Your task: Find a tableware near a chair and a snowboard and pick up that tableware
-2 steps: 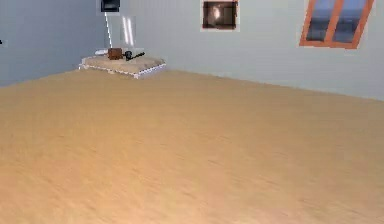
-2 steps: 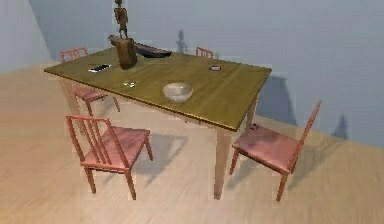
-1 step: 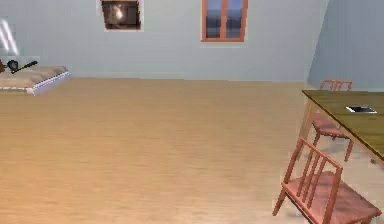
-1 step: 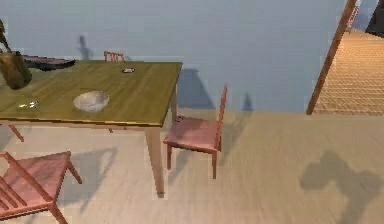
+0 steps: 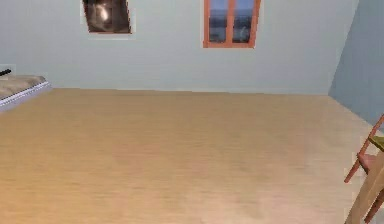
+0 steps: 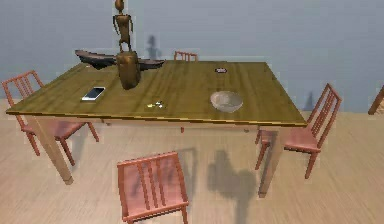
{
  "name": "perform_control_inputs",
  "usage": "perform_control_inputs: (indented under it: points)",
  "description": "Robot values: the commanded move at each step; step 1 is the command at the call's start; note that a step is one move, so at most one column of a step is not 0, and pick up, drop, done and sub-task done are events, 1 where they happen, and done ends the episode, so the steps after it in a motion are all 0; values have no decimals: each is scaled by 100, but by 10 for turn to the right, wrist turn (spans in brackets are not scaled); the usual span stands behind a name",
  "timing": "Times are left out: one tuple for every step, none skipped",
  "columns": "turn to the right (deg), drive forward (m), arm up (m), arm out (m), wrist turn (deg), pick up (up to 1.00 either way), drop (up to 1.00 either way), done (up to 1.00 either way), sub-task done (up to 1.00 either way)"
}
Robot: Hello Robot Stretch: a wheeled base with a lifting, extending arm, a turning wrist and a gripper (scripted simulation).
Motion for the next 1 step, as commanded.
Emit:
perform_control_inputs:
  points:
    - [30,0,0,0,0,0,0,0,0]
